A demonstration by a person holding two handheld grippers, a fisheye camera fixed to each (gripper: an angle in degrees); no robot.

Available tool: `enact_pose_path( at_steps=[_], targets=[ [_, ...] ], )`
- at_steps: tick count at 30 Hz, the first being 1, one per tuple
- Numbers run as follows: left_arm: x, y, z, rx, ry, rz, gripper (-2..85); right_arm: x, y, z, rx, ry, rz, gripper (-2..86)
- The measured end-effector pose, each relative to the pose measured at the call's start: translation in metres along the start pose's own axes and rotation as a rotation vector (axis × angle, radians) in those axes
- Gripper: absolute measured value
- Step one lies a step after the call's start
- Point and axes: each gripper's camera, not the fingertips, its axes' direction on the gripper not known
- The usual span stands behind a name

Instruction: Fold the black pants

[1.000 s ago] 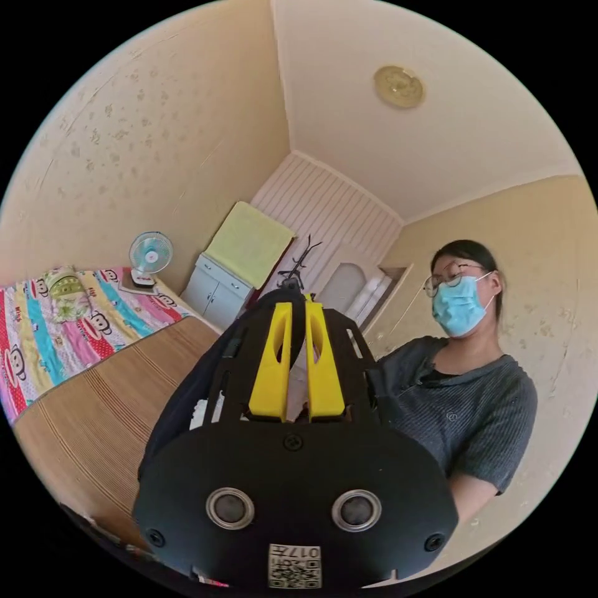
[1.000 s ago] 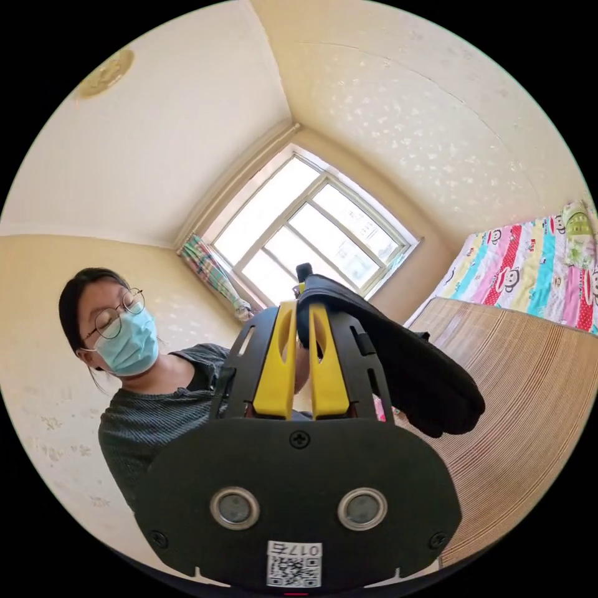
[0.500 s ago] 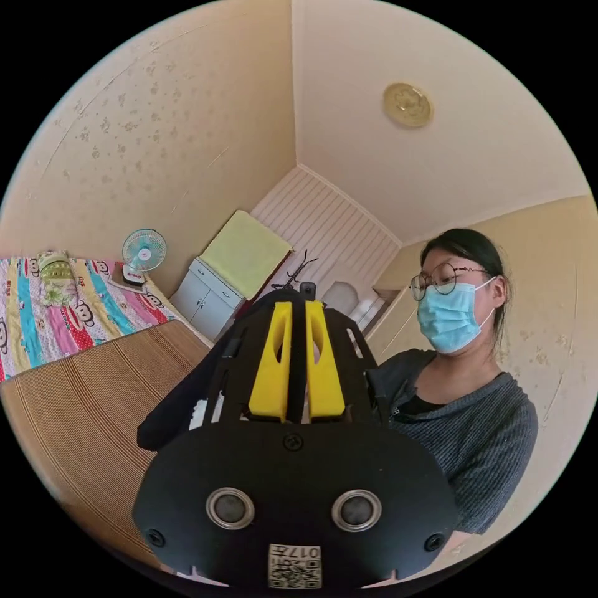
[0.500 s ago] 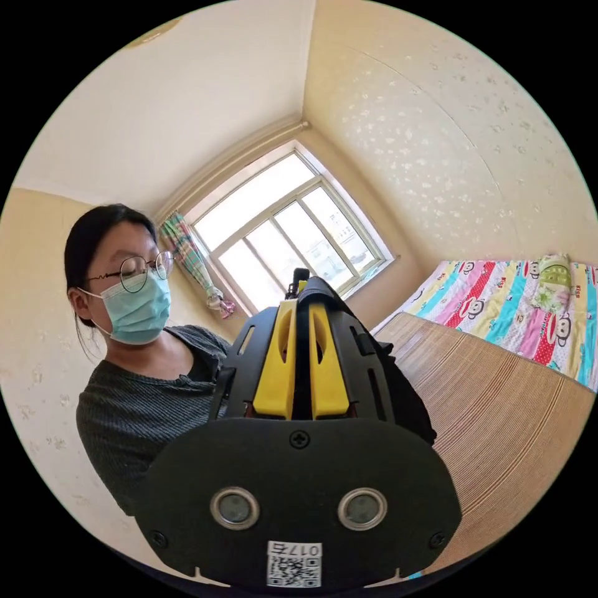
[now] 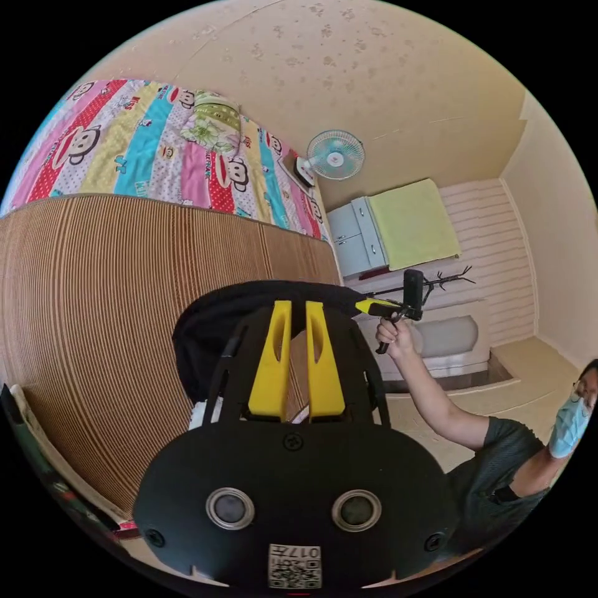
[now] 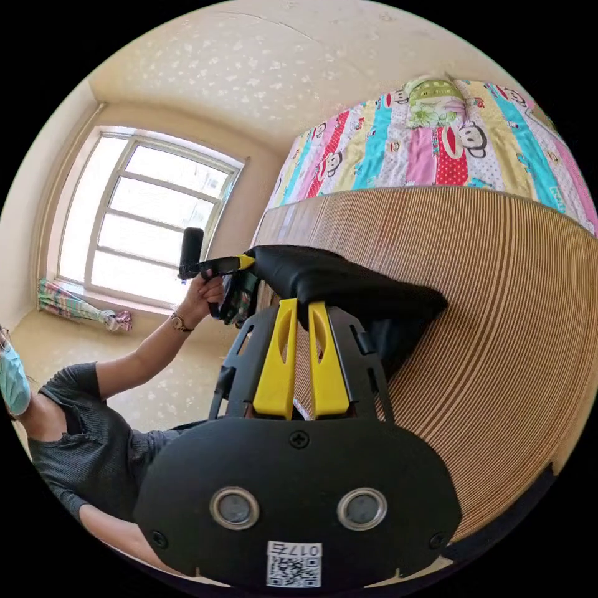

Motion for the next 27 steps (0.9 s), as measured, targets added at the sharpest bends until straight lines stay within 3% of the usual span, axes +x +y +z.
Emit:
enact_pose_path(
  at_steps=[4, 8, 11, 19, 23, 27],
  targets=[
    [-0.041, 0.083, 0.031, -0.045, -0.02, -0.066, 4.9, 0.06, 0.087, 0.05, -0.064, -0.042, 0.089, 4.6],
    [-0.098, 0.196, 0.061, -0.142, -0.071, -0.308, 7.1, 0.128, 0.18, 0.098, -0.243, -0.049, 0.337, 8.7],
    [-0.129, 0.237, 0.053, -0.094, 0.002, -0.438, 10.8, 0.162, 0.197, 0.084, -0.193, -0.099, 0.408, 12.7],
    [-0.168, 0.126, 0.042, -0.005, -0.042, -0.33, 19.8, 0.256, 0.083, 0.045, -0.043, -0.142, 0.357, 23.7],
    [-0.196, 0.083, 0.063, -0.039, -0.081, -0.362, 18.9, 0.294, 0.048, 0.064, -0.074, -0.169, 0.308, 17.5],
    [-0.178, 0.096, 0.073, -0.031, -0.122, -0.353, 15.2, 0.31, 0.062, 0.084, -0.082, -0.332, 0.354, 15.3]
  ],
)
